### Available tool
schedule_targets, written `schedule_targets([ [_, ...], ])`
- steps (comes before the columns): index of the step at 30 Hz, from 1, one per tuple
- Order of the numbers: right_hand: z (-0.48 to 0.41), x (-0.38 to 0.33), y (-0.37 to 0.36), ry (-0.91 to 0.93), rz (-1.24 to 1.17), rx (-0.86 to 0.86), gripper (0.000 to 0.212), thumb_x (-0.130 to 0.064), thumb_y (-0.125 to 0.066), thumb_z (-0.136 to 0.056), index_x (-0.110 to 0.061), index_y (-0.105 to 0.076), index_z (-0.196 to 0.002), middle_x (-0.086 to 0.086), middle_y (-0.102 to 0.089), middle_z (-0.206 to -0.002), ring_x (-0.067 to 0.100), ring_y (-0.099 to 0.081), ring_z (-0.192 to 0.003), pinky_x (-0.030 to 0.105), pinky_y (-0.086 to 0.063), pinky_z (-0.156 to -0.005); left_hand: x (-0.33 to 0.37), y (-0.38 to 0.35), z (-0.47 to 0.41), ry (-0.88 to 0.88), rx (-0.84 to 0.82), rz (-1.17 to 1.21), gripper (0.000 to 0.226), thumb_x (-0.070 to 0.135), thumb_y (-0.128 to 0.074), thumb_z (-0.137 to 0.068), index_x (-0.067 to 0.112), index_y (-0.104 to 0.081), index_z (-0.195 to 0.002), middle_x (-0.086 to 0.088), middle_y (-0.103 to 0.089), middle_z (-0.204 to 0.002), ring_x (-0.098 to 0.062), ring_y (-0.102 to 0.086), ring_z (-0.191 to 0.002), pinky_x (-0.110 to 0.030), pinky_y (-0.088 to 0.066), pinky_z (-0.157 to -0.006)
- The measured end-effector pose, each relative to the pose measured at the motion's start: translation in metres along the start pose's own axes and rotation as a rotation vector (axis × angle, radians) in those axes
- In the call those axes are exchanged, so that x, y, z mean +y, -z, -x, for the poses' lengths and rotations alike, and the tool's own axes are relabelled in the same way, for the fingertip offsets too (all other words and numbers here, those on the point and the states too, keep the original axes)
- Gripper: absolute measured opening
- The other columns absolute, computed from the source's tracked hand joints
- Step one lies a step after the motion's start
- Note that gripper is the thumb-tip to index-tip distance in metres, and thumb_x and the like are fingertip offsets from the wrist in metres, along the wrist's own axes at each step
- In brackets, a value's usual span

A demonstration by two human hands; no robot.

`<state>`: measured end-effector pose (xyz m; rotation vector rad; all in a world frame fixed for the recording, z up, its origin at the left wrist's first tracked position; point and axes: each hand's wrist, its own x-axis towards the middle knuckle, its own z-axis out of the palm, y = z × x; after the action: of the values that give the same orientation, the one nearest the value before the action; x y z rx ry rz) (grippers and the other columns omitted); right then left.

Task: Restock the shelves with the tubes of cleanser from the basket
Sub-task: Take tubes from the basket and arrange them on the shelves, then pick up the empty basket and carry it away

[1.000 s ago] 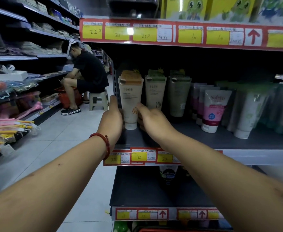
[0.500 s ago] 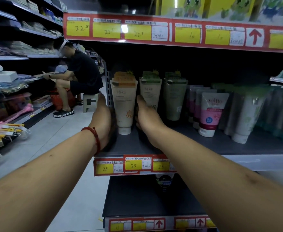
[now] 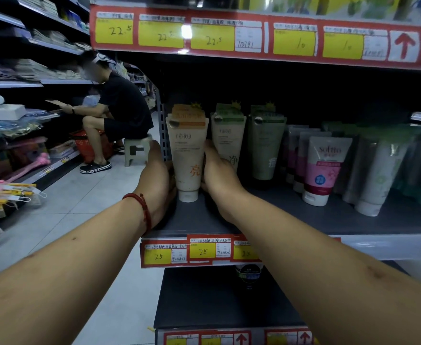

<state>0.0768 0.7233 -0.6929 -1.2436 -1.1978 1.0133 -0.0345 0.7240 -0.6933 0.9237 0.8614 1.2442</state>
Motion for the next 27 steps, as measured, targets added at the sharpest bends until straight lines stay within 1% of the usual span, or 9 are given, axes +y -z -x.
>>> schedule_targets([
  [8, 0.008, -0.002, 0.002, -0.015, 0.03, 0.031, 0.053, -0.064, -0.037, -0.095, -0.022, -0.068, -0.095, 0.004, -0.073, -0.099, 0.022, -0.067, -0.098, 0.042, -0.053, -0.095, -0.001, -0.004, 0.009, 0.013, 0.008, 0.035, 0.074, 0.066, -0.028, -0.099, 0.011, -0.051, -0.142, -0.011, -0.06, -0.139, -0.024, -0.058, -0.126, -0.04, -0.037, -0.115],
  [10, 0.015, -0.004, 0.009, -0.006, 0.057, 0.026, 0.048, -0.057, -0.034, -0.102, -0.02, -0.064, -0.098, -0.002, -0.066, -0.098, 0.017, -0.06, -0.096, 0.035, -0.048, -0.089, -0.001, -0.004, 0.016, 0.006, 0.035, -0.039, 0.073, 0.065, -0.027, -0.1, 0.01, -0.053, -0.14, -0.011, -0.06, -0.139, -0.024, -0.057, -0.128, -0.041, -0.034, -0.118],
  [12, 0.024, -0.006, 0.018, 0.02, 0.075, 0.042, 0.036, -0.052, -0.033, -0.105, -0.026, -0.058, -0.105, -0.01, -0.053, -0.091, 0.009, -0.049, -0.09, 0.029, -0.036, -0.088, 0.0, 0.0, 0.026, -0.014, 0.113, -0.126, 0.066, 0.064, -0.028, -0.1, 0.013, -0.06, -0.127, -0.006, -0.066, -0.129, -0.019, -0.062, -0.115, -0.036, -0.035, -0.112],
  [14, 0.04, -0.013, 0.026, 0.035, 0.068, 0.063, 0.034, -0.049, -0.036, -0.105, -0.026, -0.05, -0.084, -0.009, -0.045, -0.075, 0.009, -0.044, -0.076, 0.029, -0.035, -0.083, 0.004, 0.004, 0.042, -0.049, 0.226, -0.236, 0.053, 0.064, -0.038, -0.097, 0.019, -0.063, -0.109, -0.005, -0.067, -0.122, -0.016, -0.061, -0.098, -0.036, -0.038, -0.101],
  [16, 0.058, -0.018, 0.034, 0.041, 0.103, 0.061, 0.044, -0.048, -0.043, -0.103, -0.024, -0.054, -0.068, -0.006, -0.049, -0.067, 0.015, -0.049, -0.072, 0.032, -0.04, -0.075, 0.005, 0.008, 0.061, -0.112, 0.29, -0.343, 0.041, 0.061, -0.052, -0.09, 0.023, -0.063, -0.102, -0.001, -0.068, -0.118, -0.017, -0.06, -0.102, -0.038, -0.043, -0.099],
  [18, 0.079, -0.018, 0.044, 0.055, 0.144, 0.028, 0.036, -0.044, -0.05, -0.101, -0.017, -0.073, -0.095, -0.001, -0.067, -0.089, 0.02, -0.062, -0.092, 0.034, -0.046, -0.087, 0.003, 0.009, 0.086, -0.196, 0.27, -0.376, 0.025, 0.051, -0.063, -0.09, 0.027, -0.066, -0.096, 0.005, -0.069, -0.106, -0.017, -0.062, -0.108, -0.036, -0.047, -0.099],
  [20, 0.104, -0.017, 0.054, 0.11, 0.194, 0.012, 0.047, -0.043, -0.057, -0.098, -0.01, -0.064, -0.131, 0.005, -0.067, -0.128, 0.021, -0.059, -0.121, 0.032, -0.044, -0.103, -0.005, 0.005, 0.113, -0.266, 0.205, -0.414, 0.032, 0.048, -0.072, -0.084, 0.024, -0.07, -0.105, 0.004, -0.07, -0.111, -0.016, -0.064, -0.111, -0.035, -0.049, -0.1],
  [22, 0.132, -0.016, 0.067, 0.167, 0.281, 0.01, 0.054, -0.042, -0.062, -0.096, -0.011, -0.056, -0.141, 0.003, -0.061, -0.14, 0.017, -0.055, -0.129, 0.03, -0.043, -0.108, -0.013, -0.002, 0.141, -0.291, 0.183, -0.471, 0.055, 0.048, -0.078, -0.079, 0.019, -0.067, -0.125, 0.003, -0.069, -0.119, -0.015, -0.066, -0.112, -0.038, -0.052, -0.101],
  [27, 0.205, 0.008, 0.11, 0.237, 0.476, 0.024, 0.06, -0.038, -0.07, -0.09, -0.017, -0.051, -0.143, 0.003, -0.059, -0.14, 0.019, -0.057, -0.127, 0.029, -0.045, -0.105, -0.053, -0.018, 0.207, -0.312, 0.23, -0.69, 0.055, 0.033, -0.079, -0.084, 0.02, -0.06, -0.134, 0.002, -0.067, -0.125, -0.015, -0.064, -0.114, -0.038, -0.053, -0.101],
])
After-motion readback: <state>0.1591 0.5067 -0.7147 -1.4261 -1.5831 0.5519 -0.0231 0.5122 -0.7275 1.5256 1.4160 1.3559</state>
